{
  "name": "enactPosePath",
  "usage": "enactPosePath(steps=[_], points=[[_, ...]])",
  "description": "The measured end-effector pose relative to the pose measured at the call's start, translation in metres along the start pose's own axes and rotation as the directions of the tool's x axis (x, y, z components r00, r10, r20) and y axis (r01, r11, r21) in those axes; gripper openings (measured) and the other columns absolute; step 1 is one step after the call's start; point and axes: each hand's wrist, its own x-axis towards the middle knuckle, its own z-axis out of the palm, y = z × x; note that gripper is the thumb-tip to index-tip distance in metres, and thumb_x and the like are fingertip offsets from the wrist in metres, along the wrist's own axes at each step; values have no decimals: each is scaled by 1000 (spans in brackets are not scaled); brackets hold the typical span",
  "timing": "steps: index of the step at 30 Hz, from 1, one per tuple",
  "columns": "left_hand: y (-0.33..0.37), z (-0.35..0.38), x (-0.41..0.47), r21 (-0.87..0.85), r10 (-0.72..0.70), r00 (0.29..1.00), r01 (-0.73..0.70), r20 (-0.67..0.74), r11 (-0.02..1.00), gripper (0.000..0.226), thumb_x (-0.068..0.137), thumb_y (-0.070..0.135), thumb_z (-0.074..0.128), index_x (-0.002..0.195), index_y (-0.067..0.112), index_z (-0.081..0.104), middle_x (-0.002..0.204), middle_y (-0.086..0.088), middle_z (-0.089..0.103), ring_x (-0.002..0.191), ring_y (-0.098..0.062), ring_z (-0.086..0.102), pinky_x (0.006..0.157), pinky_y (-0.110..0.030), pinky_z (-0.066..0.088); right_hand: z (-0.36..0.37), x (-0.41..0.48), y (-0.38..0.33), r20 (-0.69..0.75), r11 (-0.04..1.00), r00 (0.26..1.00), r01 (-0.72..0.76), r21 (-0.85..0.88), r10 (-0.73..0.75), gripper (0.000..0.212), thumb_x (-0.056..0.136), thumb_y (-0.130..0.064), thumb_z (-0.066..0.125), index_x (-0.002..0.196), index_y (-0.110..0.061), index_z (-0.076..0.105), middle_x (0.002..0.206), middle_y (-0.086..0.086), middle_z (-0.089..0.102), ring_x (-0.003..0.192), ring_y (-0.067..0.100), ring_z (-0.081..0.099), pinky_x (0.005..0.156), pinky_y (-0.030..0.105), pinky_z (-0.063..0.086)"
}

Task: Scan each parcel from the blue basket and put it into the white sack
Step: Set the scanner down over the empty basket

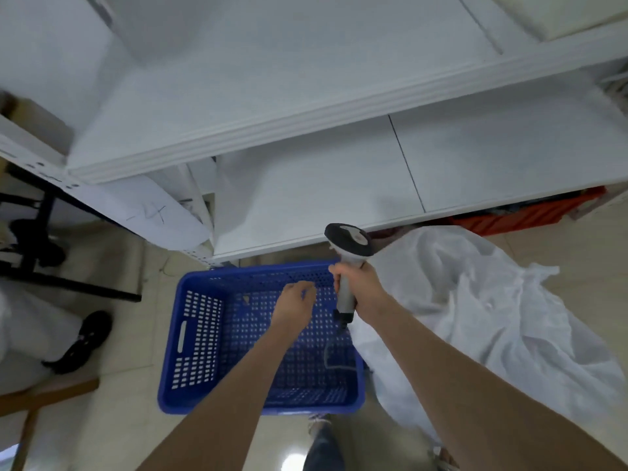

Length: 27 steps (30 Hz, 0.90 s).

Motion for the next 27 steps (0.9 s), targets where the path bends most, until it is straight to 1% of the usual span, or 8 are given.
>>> enactPosePath(steps=[4,8,13,18,20,22,24,27], points=[[-7,-36,28,-171,89,989,-68,120,983,39,100,38,42,126,14,59,124,-1,61,116,-16,54,94,-27,37,54,42,-1,-89,997,996,-1,-73,-6,14,80,7,57,74,-5,53,62,9,50,58,18,48,60,31,42],[-19,-48,61,-132,125,953,-91,276,987,22,89,44,59,91,22,65,91,2,68,82,-11,61,81,-27,44,85,76,-2,-129,996,992,-11,-87,0,10,80,3,56,87,-4,56,71,10,56,63,18,51,58,29,44],[-20,-43,98,-111,147,968,-126,205,986,20,88,35,63,92,16,69,94,-8,73,85,-19,66,82,-31,50,88,120,-8,-158,992,987,11,-129,-32,11,79,-1,58,86,-9,58,70,7,56,70,20,52,65,31,45],[-3,-27,145,-198,130,988,-112,81,974,20,90,26,60,96,9,68,85,-5,70,75,-17,63,78,-38,53,74,159,0,-142,974,989,6,-228,-39,28,89,-14,61,116,-9,55,101,11,64,86,20,61,72,29,51],[4,-18,168,-243,115,991,-97,62,965,22,90,20,58,105,8,67,91,-8,72,81,-23,66,78,-40,55,68,178,6,-150,982,988,13,-190,-42,28,93,-18,59,117,-5,55,103,13,65,85,19,63,67,25,51],[7,-7,186,-320,114,990,-83,79,944,30,88,14,61,117,8,61,108,-7,67,97,-25,65,86,-37,54,58,203,10,-223,983,973,26,-183,-68,31,93,-17,59,120,-3,54,101,13,64,86,23,63,68,30,52],[3,-1,200,-313,105,993,-85,46,946,45,87,15,63,131,11,51,123,-2,55,109,-20,59,91,-30,49,49,229,8,-273,973,958,27,-227,-91,34,91,-15,59,123,-3,52,86,6,57,72,19,54,60,31,45],[-23,3,221,-167,77,993,-91,-87,982,43,92,16,56,135,18,49,131,-2,49,98,-14,57,82,-27,49,37,266,7,-264,952,959,17,-307,-102,36,90,-12,57,124,-3,50,76,1,47,64,14,43,61,32,42]])
